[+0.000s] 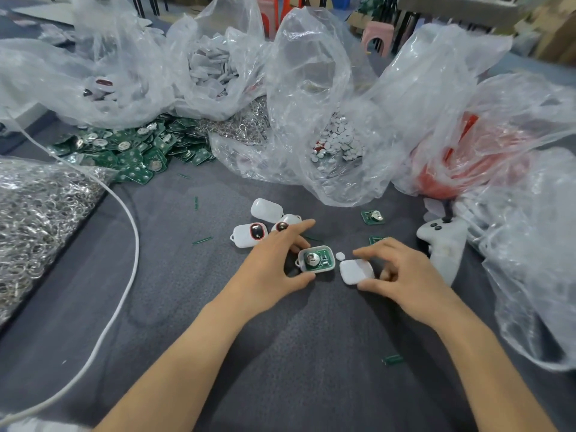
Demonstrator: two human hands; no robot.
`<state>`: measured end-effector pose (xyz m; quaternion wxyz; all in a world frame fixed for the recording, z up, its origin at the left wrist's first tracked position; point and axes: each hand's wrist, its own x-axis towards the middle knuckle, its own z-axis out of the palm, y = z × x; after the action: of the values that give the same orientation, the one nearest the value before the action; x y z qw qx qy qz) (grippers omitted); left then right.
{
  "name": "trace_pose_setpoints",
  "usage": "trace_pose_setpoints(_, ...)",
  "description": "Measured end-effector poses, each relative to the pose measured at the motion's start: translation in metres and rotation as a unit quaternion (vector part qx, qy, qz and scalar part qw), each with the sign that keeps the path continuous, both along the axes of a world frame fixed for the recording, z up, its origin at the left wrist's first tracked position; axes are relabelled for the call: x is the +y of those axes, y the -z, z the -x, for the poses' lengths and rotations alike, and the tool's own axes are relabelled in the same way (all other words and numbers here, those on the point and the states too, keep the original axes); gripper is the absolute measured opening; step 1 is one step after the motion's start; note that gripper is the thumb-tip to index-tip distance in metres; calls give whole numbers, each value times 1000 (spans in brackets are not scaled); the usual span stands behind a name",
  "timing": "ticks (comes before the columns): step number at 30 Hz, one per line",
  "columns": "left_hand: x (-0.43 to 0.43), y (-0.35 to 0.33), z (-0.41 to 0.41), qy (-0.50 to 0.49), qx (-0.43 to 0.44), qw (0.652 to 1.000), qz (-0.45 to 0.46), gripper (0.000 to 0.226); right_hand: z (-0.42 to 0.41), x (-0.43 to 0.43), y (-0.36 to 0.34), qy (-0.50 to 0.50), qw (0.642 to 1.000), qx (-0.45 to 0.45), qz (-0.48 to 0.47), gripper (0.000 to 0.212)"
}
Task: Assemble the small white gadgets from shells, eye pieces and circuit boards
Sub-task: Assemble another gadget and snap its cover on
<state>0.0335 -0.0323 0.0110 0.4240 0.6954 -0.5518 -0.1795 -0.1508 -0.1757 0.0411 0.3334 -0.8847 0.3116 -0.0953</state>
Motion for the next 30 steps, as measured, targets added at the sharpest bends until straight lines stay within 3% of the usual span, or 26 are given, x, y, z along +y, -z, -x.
trace_pose_setpoints(2, 1, -1, 0, 4, 9, 1000, -4, 77, -1, -1, -5, 5, 999, 9, 33, 38)
trace_pose_setpoints(7, 1, -4, 2, 21, -8, 1000, -4, 79, -14, 4, -24, -5, 993, -82, 80, 34)
trace_pose_setpoints(11, 1, -4, 2, 29, 2, 1000, 2, 78, -36, 19, -17, -87, 993, -36, 76, 34)
trace_pose_setpoints(18, 2, -3, -1, 24, 57, 998, -5, 81, -42, 20, -13, -93, 992, -25, 82, 34)
trace_pose_setpoints(30, 3, -5, 1, 25, 56, 998, 2, 76, -44, 18, -18, -108, 992, -2, 72, 33)
